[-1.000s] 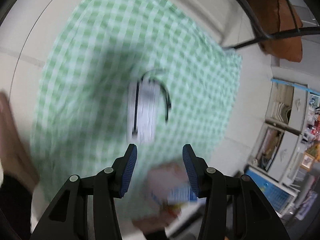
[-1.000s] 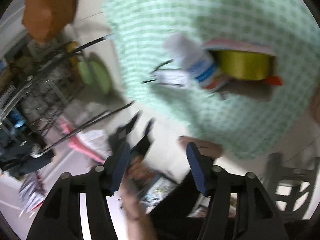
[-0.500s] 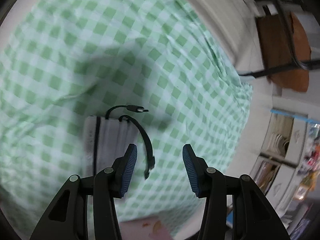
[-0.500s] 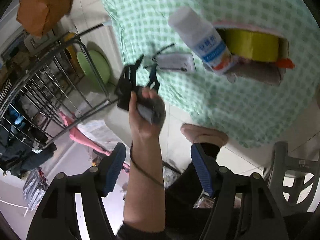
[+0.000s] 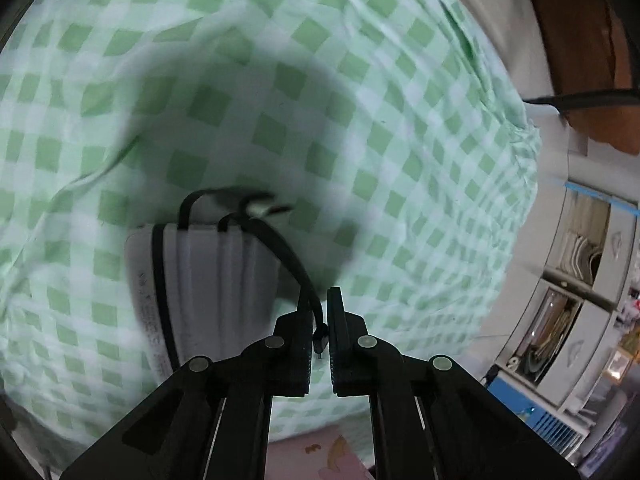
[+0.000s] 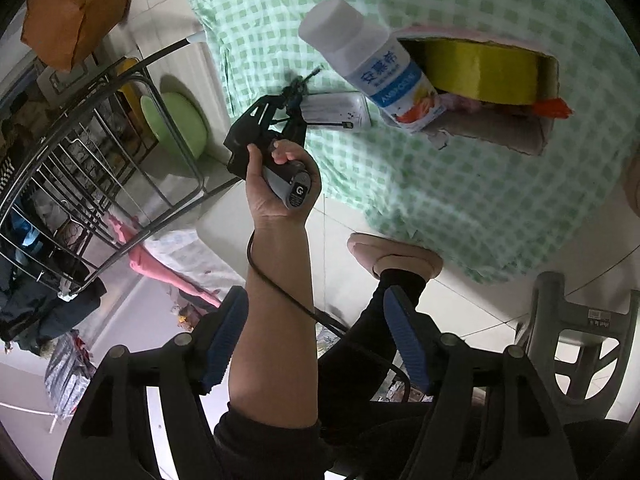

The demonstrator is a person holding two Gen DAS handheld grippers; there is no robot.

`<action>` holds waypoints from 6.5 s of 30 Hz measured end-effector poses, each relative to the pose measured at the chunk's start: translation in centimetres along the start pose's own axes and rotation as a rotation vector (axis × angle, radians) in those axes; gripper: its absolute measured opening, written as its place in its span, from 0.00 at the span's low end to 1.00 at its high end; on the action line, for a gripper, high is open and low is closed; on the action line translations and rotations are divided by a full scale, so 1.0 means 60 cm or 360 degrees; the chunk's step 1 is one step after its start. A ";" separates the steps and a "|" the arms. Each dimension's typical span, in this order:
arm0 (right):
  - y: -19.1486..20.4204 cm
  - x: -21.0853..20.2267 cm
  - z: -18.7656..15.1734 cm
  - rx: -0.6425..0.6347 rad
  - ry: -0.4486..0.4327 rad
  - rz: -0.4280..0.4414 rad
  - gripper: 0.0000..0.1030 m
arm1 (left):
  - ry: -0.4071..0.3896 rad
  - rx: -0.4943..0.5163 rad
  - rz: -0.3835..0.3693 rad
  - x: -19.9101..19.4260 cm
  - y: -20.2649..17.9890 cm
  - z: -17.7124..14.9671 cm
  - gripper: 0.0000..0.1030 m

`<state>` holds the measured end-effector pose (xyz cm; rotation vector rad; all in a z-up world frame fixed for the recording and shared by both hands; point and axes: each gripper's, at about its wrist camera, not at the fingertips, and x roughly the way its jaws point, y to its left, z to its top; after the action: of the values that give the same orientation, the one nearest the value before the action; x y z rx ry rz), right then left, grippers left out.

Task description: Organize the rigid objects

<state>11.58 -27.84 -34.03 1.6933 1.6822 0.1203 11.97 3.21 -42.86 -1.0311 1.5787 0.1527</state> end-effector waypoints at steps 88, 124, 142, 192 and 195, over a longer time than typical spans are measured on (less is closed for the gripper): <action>-0.115 0.416 0.093 -0.0598 0.0018 -0.1449 0.45 | 0.0149 -0.0219 -0.0613 -0.566 0.193 -0.141 0.19; -0.054 0.494 0.020 -0.0864 -0.0009 -0.1546 0.08 | 0.0077 -0.0407 -0.0965 -0.586 0.198 -0.084 0.33; 0.064 0.182 -0.106 -0.0643 0.0076 -0.0493 0.05 | 0.0114 -0.0365 -0.0924 -0.544 0.130 -0.105 0.33; 0.194 -0.295 -0.495 -0.1687 -0.2065 -0.0722 1.00 | -0.1053 0.2046 0.0056 -0.627 -0.171 -0.537 0.82; 0.146 -0.295 -0.571 -0.1795 -0.2520 -0.0772 1.00 | -0.1245 0.2155 -0.0075 -0.638 -0.134 -0.628 0.87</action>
<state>-2.20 -28.17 3.04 0.1596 0.4478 -0.3610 -13.14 -4.48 4.68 0.1066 0.6249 -0.4576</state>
